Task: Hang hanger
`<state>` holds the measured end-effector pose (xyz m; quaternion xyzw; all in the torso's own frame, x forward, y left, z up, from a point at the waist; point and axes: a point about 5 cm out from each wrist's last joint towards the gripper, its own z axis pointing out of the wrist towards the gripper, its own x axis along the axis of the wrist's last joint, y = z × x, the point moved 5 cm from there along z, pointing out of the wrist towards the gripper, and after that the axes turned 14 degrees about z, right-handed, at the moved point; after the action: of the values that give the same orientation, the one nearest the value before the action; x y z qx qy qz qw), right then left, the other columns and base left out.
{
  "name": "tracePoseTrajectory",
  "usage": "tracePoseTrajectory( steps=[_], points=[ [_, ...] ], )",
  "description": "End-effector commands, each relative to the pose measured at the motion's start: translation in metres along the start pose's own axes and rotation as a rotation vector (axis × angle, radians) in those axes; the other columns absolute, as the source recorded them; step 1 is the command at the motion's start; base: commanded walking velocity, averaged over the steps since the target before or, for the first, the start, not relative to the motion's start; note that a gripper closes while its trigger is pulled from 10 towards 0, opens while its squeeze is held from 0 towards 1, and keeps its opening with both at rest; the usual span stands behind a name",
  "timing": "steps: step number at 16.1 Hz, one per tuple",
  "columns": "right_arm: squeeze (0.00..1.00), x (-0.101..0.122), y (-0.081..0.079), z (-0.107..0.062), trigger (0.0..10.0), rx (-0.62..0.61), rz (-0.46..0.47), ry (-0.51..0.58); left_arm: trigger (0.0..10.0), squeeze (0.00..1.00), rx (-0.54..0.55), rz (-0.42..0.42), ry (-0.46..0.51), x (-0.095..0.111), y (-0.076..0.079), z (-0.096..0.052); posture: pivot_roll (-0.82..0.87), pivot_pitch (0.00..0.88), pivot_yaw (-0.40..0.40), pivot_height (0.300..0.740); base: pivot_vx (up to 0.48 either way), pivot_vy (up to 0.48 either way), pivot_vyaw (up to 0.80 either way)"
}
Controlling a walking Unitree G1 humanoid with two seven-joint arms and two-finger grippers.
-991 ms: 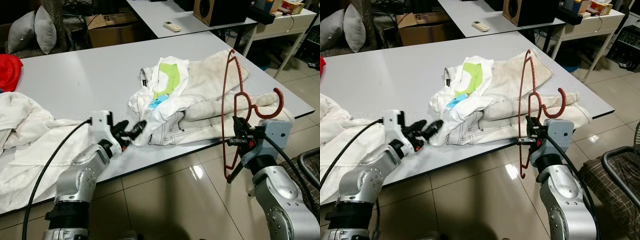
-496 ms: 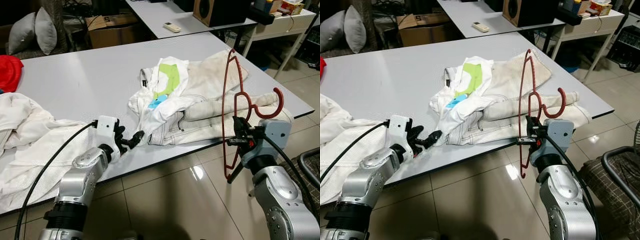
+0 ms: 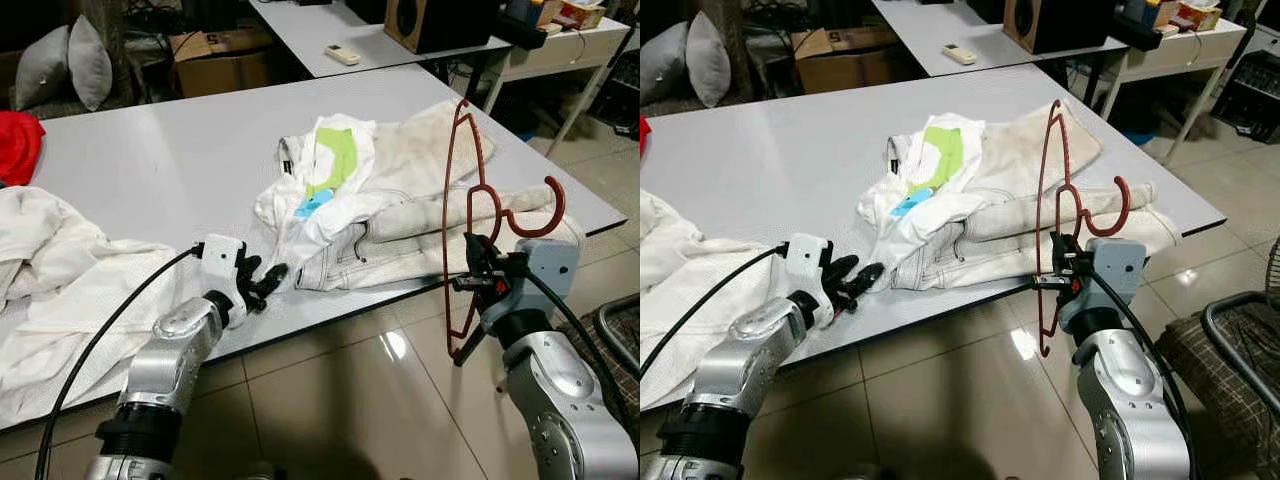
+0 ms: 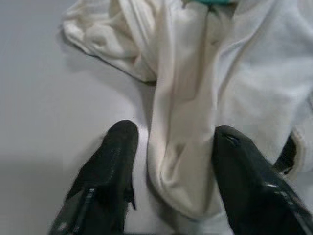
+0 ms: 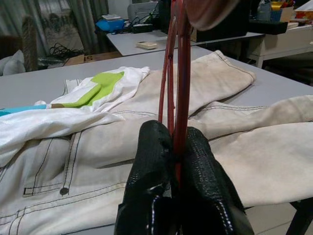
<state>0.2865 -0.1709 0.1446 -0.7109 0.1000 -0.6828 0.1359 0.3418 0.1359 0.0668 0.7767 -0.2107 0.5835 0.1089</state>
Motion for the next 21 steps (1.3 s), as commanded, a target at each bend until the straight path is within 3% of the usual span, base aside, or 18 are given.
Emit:
tracePoseTrajectory(
  steps=[1, 4, 9, 14, 19, 20, 21],
  points=[
    [0.0, 0.004, -0.001, 0.002, 10.0, 0.009, -0.007, 0.02, 0.0, 0.0, 0.009, 0.026, -0.002, 0.002, -0.003, 0.002, 0.04, 0.0, 0.038, 0.74, 0.0, 0.0, 0.0],
    [0.0, 0.004, 0.0, 0.003, 10.0, 0.009, -0.009, 0.02, 0.0, 0.0, 0.002, 0.044, 0.004, 0.003, -0.001, 0.004, 0.04, 0.0, 0.036, 0.74, 0.0, 0.0, 0.0],
    [0.0, 0.004, -0.002, 0.005, 10.0, 0.013, -0.007, 0.025, 0.0, 0.0, -0.018, -0.016, 0.069, 0.013, 0.002, 0.004, 0.05, 0.0, 0.038, 0.74, 0.0, 0.0, 0.0],
    [0.0, 0.007, 0.003, 0.009, 10.0, -0.009, 0.0, 0.046, 0.0, 0.0, 0.074, -0.08, 0.13, 0.034, -0.023, 0.012, 0.05, 0.0, 0.042, 0.74, 0.0, 0.0, 0.0],
    [0.0, 0.008, 0.003, 0.01, 10.0, -0.017, 0.004, 0.059, 0.0, 0.0, 0.077, -0.04, 0.206, 0.067, -0.036, 0.022, 0.05, 0.0, 0.053, 0.74, 0.0, 0.0, 0.0],
    [0.0, 0.008, 0.003, 0.01, 10.0, -0.018, 0.004, 0.06, 3.7, 0.0, 0.046, 0.001, 0.209, 0.075, -0.033, 0.025, 0.05, 0.0, 0.054, 0.74, 0.0, 0.0, 0.0],
    [0.0, 0.008, 0.006, 0.009, 10.0, -0.026, 0.003, 0.062, 10.0, 0.0, 0.029, 0.008, 0.197, 0.074, -0.031, 0.028, 0.05, 0.0, 0.055, 0.74, 0.0, 0.0, 0.0]
  ],
)
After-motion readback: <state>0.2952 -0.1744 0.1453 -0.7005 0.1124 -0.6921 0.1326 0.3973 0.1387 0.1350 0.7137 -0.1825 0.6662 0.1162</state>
